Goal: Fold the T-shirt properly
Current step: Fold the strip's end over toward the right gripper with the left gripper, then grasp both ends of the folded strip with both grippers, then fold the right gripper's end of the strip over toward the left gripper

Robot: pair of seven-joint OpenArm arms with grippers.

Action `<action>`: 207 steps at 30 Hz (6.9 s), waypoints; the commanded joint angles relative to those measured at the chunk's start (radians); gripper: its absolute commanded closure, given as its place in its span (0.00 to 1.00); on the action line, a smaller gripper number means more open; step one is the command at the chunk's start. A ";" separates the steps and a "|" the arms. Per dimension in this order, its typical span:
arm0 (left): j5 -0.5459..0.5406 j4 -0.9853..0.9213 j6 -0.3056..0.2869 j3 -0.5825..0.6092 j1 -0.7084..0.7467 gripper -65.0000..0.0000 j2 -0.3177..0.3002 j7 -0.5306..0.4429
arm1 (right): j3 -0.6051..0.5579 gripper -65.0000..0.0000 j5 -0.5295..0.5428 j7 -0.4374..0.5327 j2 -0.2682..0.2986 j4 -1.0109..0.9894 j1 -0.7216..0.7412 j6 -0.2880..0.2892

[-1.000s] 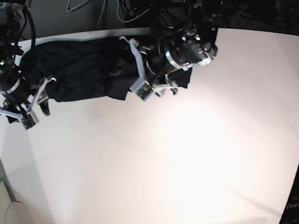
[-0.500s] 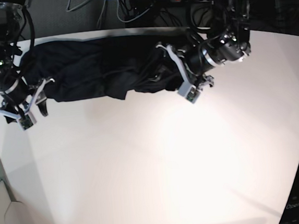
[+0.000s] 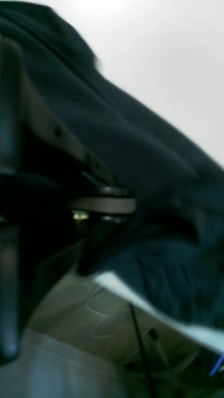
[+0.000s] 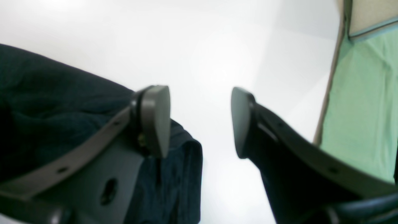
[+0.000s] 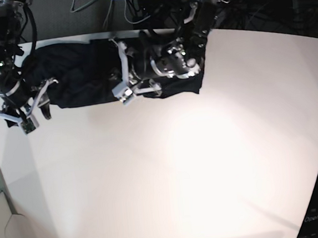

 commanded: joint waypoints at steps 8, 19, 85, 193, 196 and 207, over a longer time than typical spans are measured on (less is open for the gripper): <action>-0.016 0.126 -0.009 0.033 -0.006 1.00 -0.025 -0.020 | 0.005 0.51 0.012 0.021 0.013 0.019 0.009 -0.001; -0.020 0.134 -0.019 -0.299 0.118 1.00 -0.182 -0.025 | 0.119 0.50 0.017 0.015 0.007 0.018 0.019 -0.001; -0.011 -0.108 -0.019 -0.457 0.008 1.00 -0.191 -0.022 | 0.249 0.38 0.017 0.015 -0.188 -0.331 0.062 -0.001; -0.060 -0.095 -0.016 -0.759 0.009 1.00 -0.080 0.064 | -0.447 1.00 0.018 -0.208 -0.360 0.073 0.144 -0.001; -0.059 -0.095 -0.015 -0.762 0.008 1.00 -0.068 0.064 | -0.530 1.00 0.020 -0.202 -0.360 0.064 0.144 -0.001; -0.062 -0.093 -0.012 -0.759 0.009 1.00 -0.044 0.066 | -0.693 1.00 0.207 -0.199 -0.360 -0.042 0.222 -0.087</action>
